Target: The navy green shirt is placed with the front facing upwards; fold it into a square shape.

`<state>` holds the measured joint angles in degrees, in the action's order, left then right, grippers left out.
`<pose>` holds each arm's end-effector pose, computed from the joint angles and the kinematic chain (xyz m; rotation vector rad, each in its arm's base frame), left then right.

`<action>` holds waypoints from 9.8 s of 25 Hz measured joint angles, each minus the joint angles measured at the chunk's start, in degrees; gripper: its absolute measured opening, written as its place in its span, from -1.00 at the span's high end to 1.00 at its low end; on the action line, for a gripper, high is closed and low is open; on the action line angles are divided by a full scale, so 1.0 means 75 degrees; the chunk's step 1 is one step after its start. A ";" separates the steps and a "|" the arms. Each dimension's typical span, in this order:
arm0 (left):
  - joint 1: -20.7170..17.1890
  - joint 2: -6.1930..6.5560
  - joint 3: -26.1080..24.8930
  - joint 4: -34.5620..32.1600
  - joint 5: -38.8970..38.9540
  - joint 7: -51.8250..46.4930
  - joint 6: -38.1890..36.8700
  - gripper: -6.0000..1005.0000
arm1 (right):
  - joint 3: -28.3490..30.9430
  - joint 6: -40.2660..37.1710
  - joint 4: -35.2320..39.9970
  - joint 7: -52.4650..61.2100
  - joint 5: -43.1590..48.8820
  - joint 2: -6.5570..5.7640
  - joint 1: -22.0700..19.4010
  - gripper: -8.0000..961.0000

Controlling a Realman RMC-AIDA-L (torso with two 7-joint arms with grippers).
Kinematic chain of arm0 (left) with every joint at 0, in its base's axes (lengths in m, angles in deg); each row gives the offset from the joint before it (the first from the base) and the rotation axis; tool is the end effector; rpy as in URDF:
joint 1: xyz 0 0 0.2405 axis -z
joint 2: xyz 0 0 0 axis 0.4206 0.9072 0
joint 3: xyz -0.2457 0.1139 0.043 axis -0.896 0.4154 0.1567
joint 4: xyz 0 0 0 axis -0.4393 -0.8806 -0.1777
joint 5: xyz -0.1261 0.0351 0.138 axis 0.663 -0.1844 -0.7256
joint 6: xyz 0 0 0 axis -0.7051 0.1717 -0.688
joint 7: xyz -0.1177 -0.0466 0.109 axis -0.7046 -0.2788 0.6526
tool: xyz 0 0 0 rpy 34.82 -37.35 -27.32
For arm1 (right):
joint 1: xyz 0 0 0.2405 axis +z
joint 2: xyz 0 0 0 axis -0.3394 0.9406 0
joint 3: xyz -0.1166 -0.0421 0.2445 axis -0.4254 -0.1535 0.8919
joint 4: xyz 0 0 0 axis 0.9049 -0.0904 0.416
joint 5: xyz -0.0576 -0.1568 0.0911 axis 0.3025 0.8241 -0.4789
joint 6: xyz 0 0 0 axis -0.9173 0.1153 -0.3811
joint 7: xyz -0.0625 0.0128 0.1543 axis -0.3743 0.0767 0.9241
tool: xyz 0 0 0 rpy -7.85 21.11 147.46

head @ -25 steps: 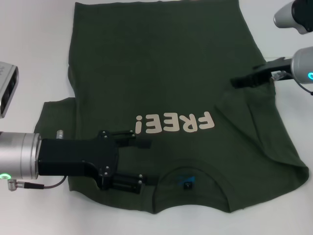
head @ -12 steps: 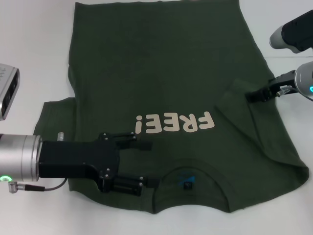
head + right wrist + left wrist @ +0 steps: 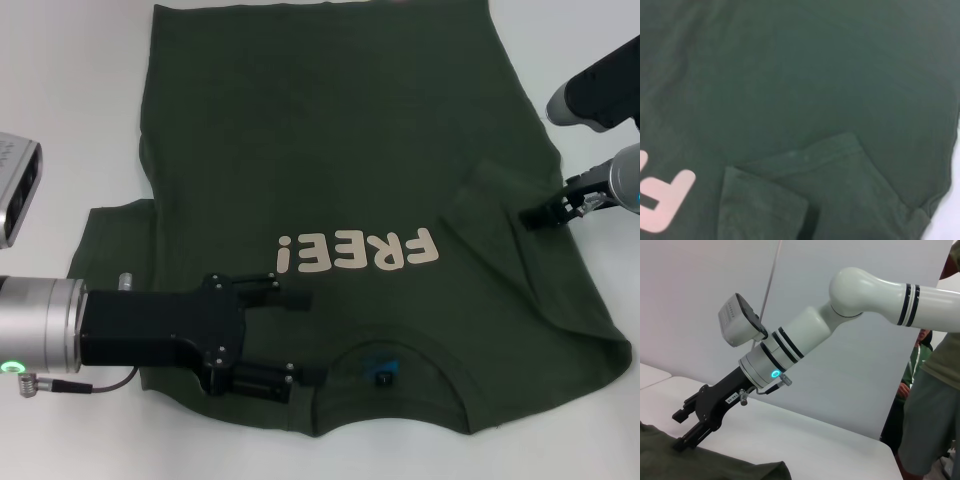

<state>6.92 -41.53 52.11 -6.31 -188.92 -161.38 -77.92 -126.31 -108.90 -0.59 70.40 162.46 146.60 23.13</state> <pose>-0.2036 0.2966 -0.0368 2.9568 0.4838 0.8663 0.2862 0.4476 -0.0062 -2.1379 0.8202 -0.3651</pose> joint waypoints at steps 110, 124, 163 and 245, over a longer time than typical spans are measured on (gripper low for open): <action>0.0500 0.0237 -0.0751 -0.1889 -0.5652 -0.9942 0.3312 -0.80 | 0.2718 -0.8091 0.0796 -0.8888 -0.5876 0.0022 -0.2815 -0.75; 0.0736 0.0259 -0.0748 -0.1363 -0.5838 -0.9954 0.3753 -0.80 | 0.2658 -0.7939 0.0763 -0.8856 -0.5853 0.0023 -0.2718 -0.74; 0.0937 0.0255 -0.0656 -0.1149 -0.6241 -1.0079 0.3978 -0.80 | 0.2491 -0.7578 0.0765 -0.8646 -0.5842 0.0011 -0.2612 -0.74; 0.1039 -0.0171 0.0927 -0.1736 -0.3653 -0.8872 0.4308 0.94 | 0.2495 -0.7112 0.0272 -0.8429 -0.5843 0.0013 -0.2520 -0.70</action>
<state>14.71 -42.81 59.07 -19.33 -216.32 -227.92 -45.61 -107.60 -162.24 1.45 7.19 118.64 146.70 4.23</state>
